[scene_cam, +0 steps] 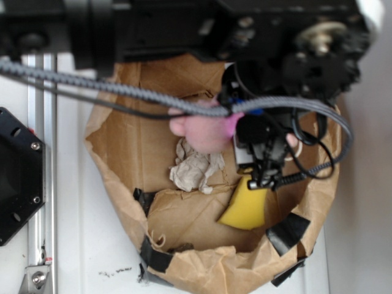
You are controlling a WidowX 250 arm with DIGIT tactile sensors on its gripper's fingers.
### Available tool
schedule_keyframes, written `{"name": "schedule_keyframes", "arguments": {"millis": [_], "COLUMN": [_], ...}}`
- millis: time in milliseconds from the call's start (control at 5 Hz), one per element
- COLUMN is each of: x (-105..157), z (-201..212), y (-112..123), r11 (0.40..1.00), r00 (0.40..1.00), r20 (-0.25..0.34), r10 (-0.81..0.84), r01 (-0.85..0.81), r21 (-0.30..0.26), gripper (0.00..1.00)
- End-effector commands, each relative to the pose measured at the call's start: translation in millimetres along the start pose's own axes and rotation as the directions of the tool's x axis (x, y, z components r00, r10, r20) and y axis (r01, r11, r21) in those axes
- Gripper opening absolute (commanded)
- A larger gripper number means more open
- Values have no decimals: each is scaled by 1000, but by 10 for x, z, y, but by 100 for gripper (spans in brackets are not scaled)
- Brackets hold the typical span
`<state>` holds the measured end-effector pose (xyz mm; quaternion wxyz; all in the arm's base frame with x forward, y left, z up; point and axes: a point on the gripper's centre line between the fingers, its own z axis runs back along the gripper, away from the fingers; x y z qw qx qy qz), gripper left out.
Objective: Grab the pink bunny.
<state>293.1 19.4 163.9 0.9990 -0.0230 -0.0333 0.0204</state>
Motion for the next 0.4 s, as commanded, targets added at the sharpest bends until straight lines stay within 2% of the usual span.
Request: {"name": "schedule_keyframes", "arguments": {"millis": [0,200], "x": [-57,-167], "z": [188,185], "y": [-233,-375], "r11": [992,989], "r00": [986,987], "r20": [110,79], "r10": [-125,-143], "r01": [120,140], "r21": [50,46], "gripper": [0,0]}}
